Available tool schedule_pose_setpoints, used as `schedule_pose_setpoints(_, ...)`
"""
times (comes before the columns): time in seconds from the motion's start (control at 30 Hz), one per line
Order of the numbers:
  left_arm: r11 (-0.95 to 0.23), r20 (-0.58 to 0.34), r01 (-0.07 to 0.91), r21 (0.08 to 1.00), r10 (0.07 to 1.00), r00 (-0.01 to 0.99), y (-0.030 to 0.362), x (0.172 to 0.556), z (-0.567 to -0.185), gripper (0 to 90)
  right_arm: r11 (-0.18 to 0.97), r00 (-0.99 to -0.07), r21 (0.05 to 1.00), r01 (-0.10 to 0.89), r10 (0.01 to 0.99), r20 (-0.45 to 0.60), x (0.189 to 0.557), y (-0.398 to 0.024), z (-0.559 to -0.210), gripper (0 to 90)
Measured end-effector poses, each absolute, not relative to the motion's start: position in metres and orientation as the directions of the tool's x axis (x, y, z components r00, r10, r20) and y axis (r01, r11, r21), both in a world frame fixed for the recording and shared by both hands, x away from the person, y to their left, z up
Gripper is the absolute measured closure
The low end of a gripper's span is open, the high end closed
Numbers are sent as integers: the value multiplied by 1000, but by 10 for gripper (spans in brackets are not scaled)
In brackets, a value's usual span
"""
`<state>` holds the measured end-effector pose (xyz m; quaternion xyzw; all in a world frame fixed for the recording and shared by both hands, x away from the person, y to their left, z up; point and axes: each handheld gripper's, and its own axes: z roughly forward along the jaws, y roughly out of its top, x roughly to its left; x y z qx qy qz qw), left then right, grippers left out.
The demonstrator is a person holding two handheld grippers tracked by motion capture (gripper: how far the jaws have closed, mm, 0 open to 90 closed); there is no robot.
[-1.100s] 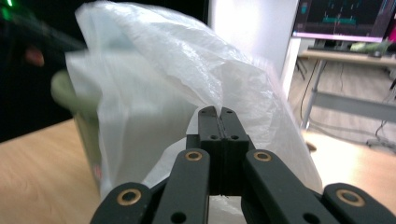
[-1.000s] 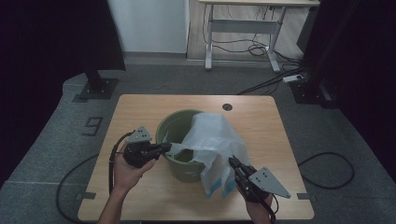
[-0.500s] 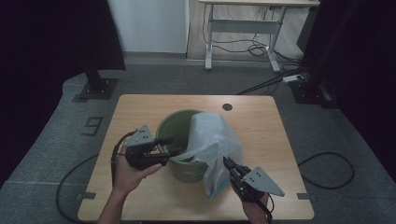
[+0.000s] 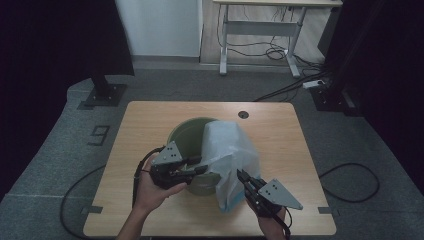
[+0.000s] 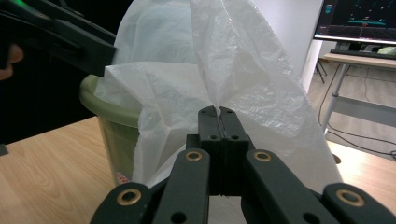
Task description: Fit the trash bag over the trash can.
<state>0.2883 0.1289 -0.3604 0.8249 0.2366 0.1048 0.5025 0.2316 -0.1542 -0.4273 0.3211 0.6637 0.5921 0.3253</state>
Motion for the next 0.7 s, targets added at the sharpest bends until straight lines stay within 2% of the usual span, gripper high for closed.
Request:
schedule_pose_setpoints(0.07, -389, -67, 287, 875, 489, 870, 126, 290, -361, 741, 95, -584, 995, 39, 810, -54, 231, -153, -428, 889)
schedule_pose_setpoints(0.13, -395, -64, 287, 873, 491, 869, 124, 291, -363, 775, 92, -584, 995, 42, 810, -50, 231, -153, -428, 889)
schedule_pose_setpoints(0.5, -389, -66, 295, 873, 505, 861, 126, 292, -366, 764, 90, -581, 995, 47, 813, -46, 231, -156, -429, 888)
schedule_pose_setpoints(0.7, -373, -75, 308, 875, 524, 849, 132, 293, -367, 898, 88, -592, 995, 48, 805, -42, 230, -156, -430, 876)
